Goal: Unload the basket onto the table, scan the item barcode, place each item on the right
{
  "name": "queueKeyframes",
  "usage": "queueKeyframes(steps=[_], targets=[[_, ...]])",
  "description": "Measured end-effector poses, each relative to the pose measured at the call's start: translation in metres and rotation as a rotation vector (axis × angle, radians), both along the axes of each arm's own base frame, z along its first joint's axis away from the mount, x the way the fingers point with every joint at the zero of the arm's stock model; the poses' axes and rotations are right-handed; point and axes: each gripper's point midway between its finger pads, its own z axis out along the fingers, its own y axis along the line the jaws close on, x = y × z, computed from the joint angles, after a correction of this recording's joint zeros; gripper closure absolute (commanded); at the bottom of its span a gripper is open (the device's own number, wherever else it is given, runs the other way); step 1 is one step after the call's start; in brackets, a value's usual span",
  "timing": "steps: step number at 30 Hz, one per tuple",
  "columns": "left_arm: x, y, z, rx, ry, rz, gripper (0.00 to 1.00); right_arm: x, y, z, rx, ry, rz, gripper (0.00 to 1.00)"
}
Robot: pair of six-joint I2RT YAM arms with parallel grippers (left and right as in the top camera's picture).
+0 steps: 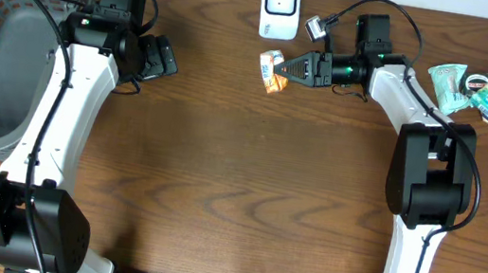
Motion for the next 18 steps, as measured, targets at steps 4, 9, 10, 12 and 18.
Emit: queueKeyframes(steps=[4,9,10,12,18], targets=[[0.0,0.0,0.0,0.0,0.0,0.0,0.0,0.0,0.0,0.0,0.0,0.0,0.0,0.99],[0.0,0.0,0.0,0.0,0.0,0.0,0.0,0.001,-0.001,0.0,0.0,-0.002,-0.003,0.99],[0.0,0.0,0.0,0.0,0.0,0.0,0.0,0.001,-0.002,0.0,0.0,-0.002,-0.005,0.99],[0.0,0.0,0.0,0.0,0.0,0.0,0.0,0.004,-0.006,0.0,0.001,-0.002,-0.014,0.99],[0.0,0.0,0.0,0.0,0.0,0.0,0.0,0.014,-0.026,0.0,0.0,-0.002,-0.059,0.99]])
